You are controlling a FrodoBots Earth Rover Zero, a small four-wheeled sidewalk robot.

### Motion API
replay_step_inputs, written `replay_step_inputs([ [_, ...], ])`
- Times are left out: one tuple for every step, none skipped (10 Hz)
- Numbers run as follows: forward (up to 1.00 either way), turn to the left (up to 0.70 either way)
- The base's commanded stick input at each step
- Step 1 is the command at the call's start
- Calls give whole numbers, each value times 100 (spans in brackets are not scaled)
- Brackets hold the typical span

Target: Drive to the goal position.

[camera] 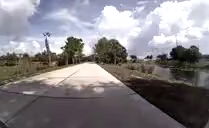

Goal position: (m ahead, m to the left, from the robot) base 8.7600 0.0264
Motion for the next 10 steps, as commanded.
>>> replay_step_inputs([
  [85,0],
  [85,0],
  [85,0],
  [85,0],
  [85,16],
  [85,34],
  [85,20],
  [85,0],
  [85,0],
  [85,0],
])
